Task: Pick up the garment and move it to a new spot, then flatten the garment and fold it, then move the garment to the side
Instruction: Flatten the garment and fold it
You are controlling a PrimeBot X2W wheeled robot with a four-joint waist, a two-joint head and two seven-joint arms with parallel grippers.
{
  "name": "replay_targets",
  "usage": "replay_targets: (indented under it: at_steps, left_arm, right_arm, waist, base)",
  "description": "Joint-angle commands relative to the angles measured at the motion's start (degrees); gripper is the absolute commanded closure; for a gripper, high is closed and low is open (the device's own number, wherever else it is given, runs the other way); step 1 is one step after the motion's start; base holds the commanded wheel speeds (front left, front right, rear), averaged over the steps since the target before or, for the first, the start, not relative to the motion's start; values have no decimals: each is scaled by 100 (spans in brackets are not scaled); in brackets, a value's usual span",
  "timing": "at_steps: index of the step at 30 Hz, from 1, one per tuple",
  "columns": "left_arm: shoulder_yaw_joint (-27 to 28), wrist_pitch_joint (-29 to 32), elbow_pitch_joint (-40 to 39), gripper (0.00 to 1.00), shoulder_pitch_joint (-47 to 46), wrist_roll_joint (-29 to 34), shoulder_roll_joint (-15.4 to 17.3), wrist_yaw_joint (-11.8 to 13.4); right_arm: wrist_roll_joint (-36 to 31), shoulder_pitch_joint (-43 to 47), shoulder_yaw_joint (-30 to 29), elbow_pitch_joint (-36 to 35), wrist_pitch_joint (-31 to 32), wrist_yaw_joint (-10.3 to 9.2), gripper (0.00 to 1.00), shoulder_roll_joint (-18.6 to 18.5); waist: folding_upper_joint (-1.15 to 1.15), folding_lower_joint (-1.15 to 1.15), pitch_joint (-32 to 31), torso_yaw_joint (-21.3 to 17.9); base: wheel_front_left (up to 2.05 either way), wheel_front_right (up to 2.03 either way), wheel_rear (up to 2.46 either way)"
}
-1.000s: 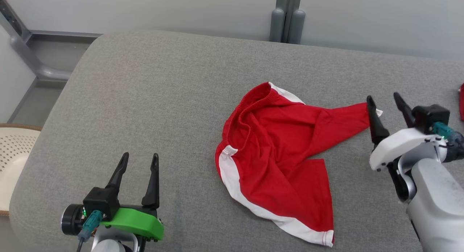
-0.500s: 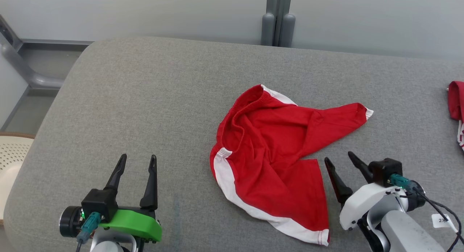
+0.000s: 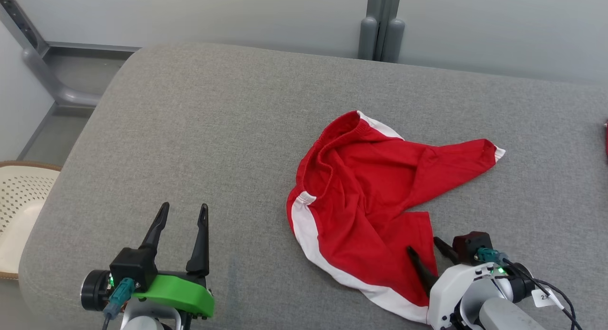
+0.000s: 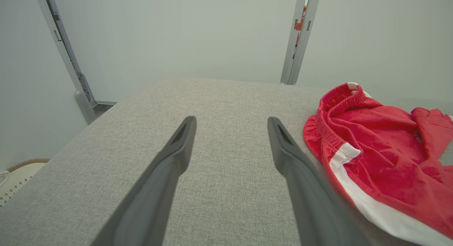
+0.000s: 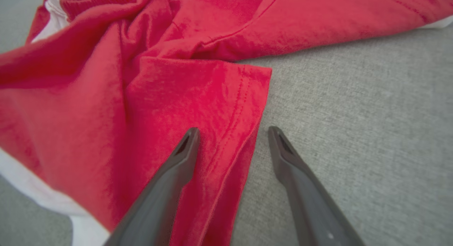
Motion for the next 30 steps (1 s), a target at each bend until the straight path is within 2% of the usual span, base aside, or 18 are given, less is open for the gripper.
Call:
replay_targets:
  at_steps: [1, 6, 13, 20, 21, 22, 23, 30]
  left_arm:
    - [18, 0, -5, 0, 64, -10, 13, -13]
    - [33, 0, -15, 0, 92, -16, 10, -12]
    - [69, 0, -27, 0, 99, -11, 5, -13]
    - [59, 0, -33, 0, 96, -2, 3, -13]
    - [53, 0, -32, 0, 94, -5, 3, -13]
    - [47, 0, -29, 0, 90, -8, 3, -13]
    - [50, 0, -30, 0, 88, -8, 3, -13]
    - [104, 0, -50, 0, 160, 44, 10, -13]
  right_arm:
    - [84, 90, 59, 86, 97, -6, 100, 2]
    - [221, -88, -16, 148, 6, -12, 100, -168]
    - [279, -411, -683, 156, -249, -9, 100, -616]
    - [253, -528, -1276, 283, -154, -9, 100, -984]
    - [243, -540, -1303, 292, -141, -9, 89, -980]
    - [222, -554, -1304, 267, -159, -9, 18, -968]
    - [239, -560, -1326, 248, -184, -9, 0, -950]
    - [3, -490, -1472, -159, -608, -9, 0, -780]
  waist:
    - [0, 0, -5, 3]
    - [0, 0, -18, -23]
    - [0, 0, -52, -91]
    - [0, 0, -62, -128]
    - [0, 0, -61, -133]
    - [0, 0, -60, -140]
    - [0, 0, -60, -150]
    - [0, 0, -143, -350]
  base:
    - [0, 0, 0]
    - [0, 0, 0]
    - [0, 0, 0]
    - [0, 0, 0]
    - [0, 0, 0]
    - [0, 0, 0]
    - [0, 0, 0]
    - [0, 0, 0]
